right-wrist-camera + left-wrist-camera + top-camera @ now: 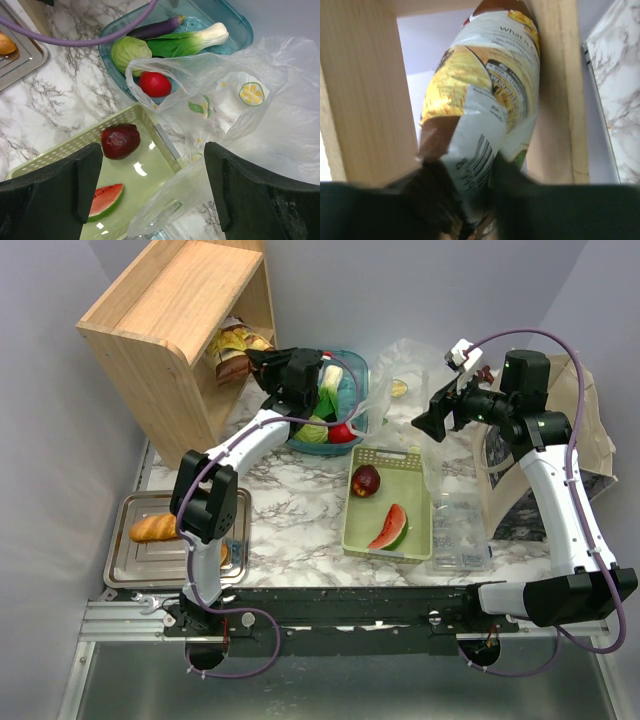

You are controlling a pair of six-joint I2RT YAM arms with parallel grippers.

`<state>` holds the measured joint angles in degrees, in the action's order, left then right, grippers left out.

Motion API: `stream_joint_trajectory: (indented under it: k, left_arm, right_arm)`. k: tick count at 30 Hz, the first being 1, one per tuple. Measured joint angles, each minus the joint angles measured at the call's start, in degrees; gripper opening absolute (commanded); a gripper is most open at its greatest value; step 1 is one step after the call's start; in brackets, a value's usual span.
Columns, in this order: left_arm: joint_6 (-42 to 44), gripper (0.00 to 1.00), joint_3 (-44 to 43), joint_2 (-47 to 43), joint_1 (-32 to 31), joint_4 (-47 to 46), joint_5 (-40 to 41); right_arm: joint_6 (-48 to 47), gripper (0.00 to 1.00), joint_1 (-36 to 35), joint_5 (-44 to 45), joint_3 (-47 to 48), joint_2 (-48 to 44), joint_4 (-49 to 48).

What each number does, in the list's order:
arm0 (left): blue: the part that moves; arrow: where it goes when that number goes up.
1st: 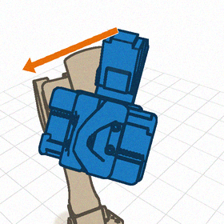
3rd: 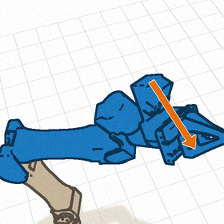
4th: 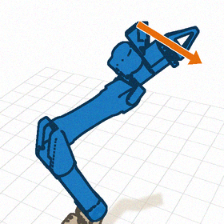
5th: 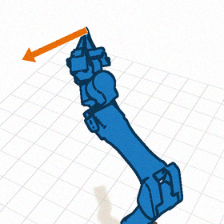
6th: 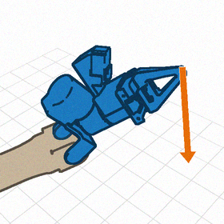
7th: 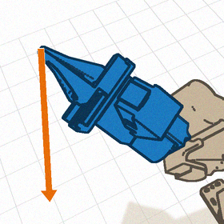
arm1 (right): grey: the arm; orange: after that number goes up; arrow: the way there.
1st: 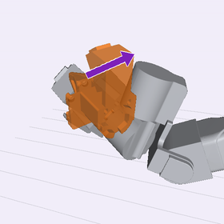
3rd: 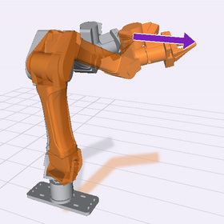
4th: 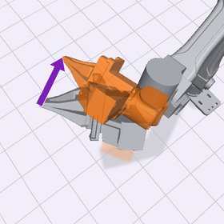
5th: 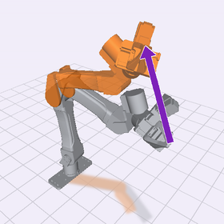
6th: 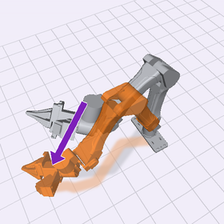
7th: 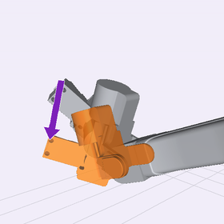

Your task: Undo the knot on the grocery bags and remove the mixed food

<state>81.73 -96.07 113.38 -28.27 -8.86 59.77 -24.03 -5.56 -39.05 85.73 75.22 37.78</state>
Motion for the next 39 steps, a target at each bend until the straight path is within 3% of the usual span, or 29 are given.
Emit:
stream_joint_trajectory:
  k: [2, 10, 16, 22, 26, 28, 32, 39]
  left_arm:
    - [-1.1, 0.77, -0.1, 0.2, -0.7, 1.7, -0.2]
    - [-6.3, 0.76, -3.9, 1.2, 0.1, 9.5, -0.3]
    - [-6.6, 0.65, -4.9, 1.3, 0.9, 10.2, -0.4]
    - [-5.6, 0.61, -5.8, 2.4, 3.3, 8.9, -0.7]
    - [-2.8, 0.81, -4.6, 3.0, 5.4, 4.6, -1.0]
    - [-1.9, 0.98, -4.1, 3.1, 6.0, 3.4, -1.1]
    - [-2.9, 0.99, -3.3, 3.0, 5.2, 4.1, -1.9]
    - [-12.6, 0.99, 1.3, -0.9, -1.7, 16.8, -5.2]
  right_arm:
    - [0.0, 0.89, 0.0, 0.0, 0.0, 0.0, 0.0]
    - [0.0, 0.89, 0.0, 0.3, 0.0, 0.0, 0.0]
    - [0.0, 0.89, 0.0, 0.2, 0.0, 0.0, 0.0]
    - [0.0, 0.89, 0.0, 0.2, -0.5, 0.0, 0.0]
    - [0.0, 0.89, 0.0, 0.2, -0.8, 0.0, 0.0]
    - [0.0, 0.89, 0.0, 0.2, -0.9, 0.0, 0.0]
    - [0.0, 0.89, 0.0, 0.2, -0.9, -0.1, 0.0]
    - [0.0, 0.89, 0.0, 0.2, -1.2, -0.3, 0.0]
